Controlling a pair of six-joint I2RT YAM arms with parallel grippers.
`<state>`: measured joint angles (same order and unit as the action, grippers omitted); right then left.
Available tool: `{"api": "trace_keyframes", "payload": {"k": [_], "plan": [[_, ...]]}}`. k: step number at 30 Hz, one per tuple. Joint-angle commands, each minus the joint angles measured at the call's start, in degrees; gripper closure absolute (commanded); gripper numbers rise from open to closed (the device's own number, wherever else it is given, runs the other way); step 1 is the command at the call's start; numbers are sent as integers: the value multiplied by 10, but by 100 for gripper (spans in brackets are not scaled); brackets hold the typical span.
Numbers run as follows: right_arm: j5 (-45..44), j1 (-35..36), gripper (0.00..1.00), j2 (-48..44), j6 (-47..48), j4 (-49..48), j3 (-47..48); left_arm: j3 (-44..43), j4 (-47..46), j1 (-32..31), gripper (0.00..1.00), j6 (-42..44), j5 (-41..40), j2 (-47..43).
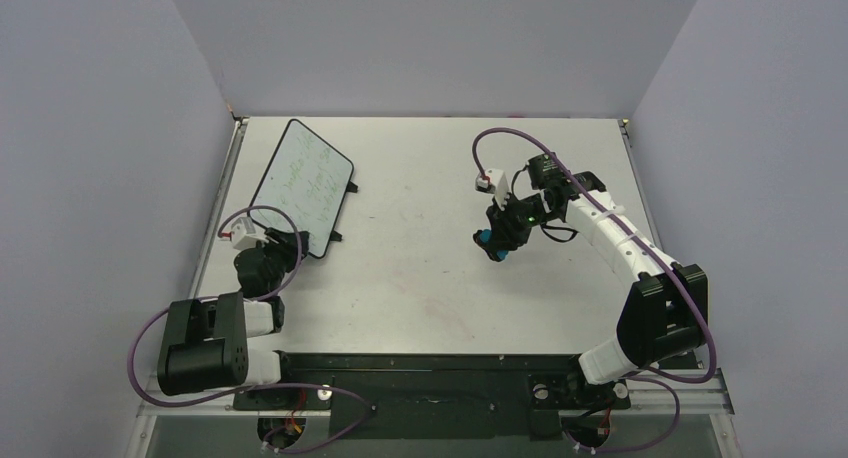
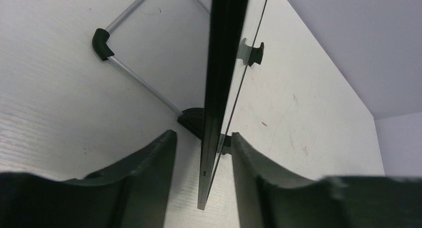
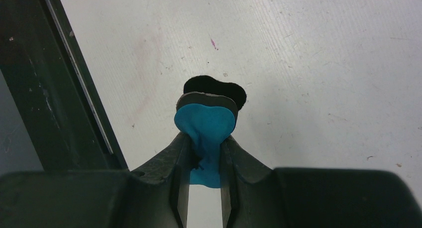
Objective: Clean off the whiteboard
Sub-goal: Pick up the whiteboard from the whiteboard stand, then place the whiteboard at the center of the board.
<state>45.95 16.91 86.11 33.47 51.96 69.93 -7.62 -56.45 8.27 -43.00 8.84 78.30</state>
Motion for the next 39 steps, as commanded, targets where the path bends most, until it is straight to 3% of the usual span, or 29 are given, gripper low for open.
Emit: {"api": "trace_keyframes", "payload": {"k": [1, 2, 4, 7, 15, 22, 30, 34, 39], "plan": [[20, -4, 100, 4, 10, 1, 4, -13, -64, -2, 77, 4, 5, 7], [20, -4, 100, 4, 10, 2, 5, -17, -66, -2, 93, 5, 7, 9], [20, -6, 100, 3, 11, 3, 5, -32, -63, 3, 100, 9, 16, 7], [23, -11, 100, -1, 13, 6, 5, -72, -28, 7, 100, 41, 32, -19], [31, -22, 100, -6, 20, 15, 7, -217, 191, 0, 100, 168, 75, -138], [44, -40, 100, -23, 31, 29, 10, -305, 256, -18, 100, 162, 174, -153], [57, -83, 100, -115, 75, 51, 2, -304, 259, -160, 100, 61, 277, -162], [53, -83, 100, -163, 81, 57, 0, -270, 231, -261, 100, 24, 258, -150], [61, -83, 100, -220, 142, 99, -5, -242, 143, -385, 100, -25, 242, -67]]}}
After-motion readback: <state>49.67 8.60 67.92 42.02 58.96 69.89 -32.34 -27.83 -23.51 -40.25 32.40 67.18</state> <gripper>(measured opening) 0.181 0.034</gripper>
